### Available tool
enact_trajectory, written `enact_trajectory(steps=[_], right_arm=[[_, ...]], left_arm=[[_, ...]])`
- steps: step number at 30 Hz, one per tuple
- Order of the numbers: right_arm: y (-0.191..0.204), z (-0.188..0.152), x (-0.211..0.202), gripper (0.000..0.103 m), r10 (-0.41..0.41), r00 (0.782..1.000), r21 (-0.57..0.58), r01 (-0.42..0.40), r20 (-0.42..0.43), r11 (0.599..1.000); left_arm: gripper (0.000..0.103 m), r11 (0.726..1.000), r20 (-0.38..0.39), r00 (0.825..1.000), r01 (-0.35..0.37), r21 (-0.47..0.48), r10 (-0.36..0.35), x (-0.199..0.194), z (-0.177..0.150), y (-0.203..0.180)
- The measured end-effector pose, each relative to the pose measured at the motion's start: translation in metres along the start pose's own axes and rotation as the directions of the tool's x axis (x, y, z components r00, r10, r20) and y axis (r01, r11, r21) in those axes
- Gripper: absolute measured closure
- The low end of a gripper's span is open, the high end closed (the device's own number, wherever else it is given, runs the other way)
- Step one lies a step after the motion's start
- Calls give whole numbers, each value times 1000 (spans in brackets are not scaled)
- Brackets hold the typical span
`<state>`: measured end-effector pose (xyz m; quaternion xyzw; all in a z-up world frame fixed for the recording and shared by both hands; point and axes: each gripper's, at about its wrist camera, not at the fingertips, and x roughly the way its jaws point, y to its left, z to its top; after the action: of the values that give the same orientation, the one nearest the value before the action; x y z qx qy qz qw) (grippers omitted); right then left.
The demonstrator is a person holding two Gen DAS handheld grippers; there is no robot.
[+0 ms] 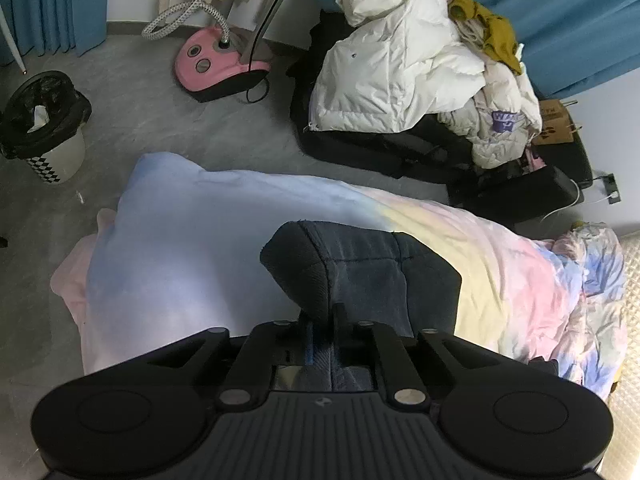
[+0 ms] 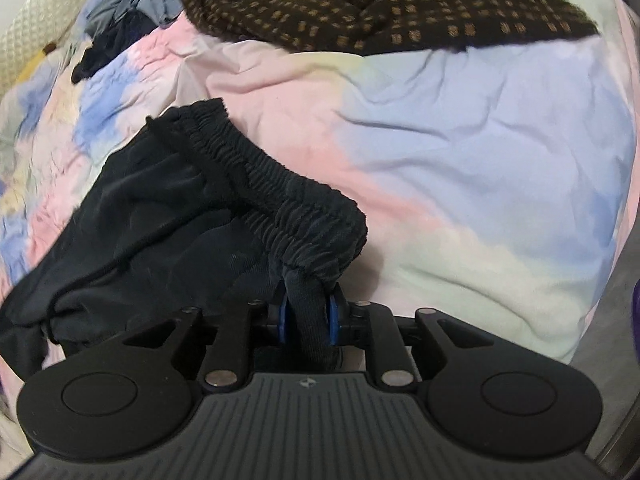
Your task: Fold clothes
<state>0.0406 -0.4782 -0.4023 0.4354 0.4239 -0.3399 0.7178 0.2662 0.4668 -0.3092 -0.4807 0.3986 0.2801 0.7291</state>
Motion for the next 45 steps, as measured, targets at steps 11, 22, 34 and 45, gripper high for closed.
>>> enact_trajectory(steps=[11, 22, 34, 45], right_arm=[[22, 8, -33, 64, -23, 998, -182, 32, 52, 983], [98, 4, -60, 61, -14, 980, -444, 103, 200, 890], [343, -55, 5, 54, 223, 968, -770, -227, -113, 596], [574, -132, 93, 27, 243, 910, -874, -398, -337, 279]], left_arm=[[22, 998, 110, 993, 35, -48, -29, -43, 0, -1], [21, 989, -28, 992, 128, 67, -127, -6, -31, -79], [22, 943, -88, 990, 133, 306, -111, 52, -90, -158], [23, 934, -126, 992, 31, 355, 15, 119, -86, -185]])
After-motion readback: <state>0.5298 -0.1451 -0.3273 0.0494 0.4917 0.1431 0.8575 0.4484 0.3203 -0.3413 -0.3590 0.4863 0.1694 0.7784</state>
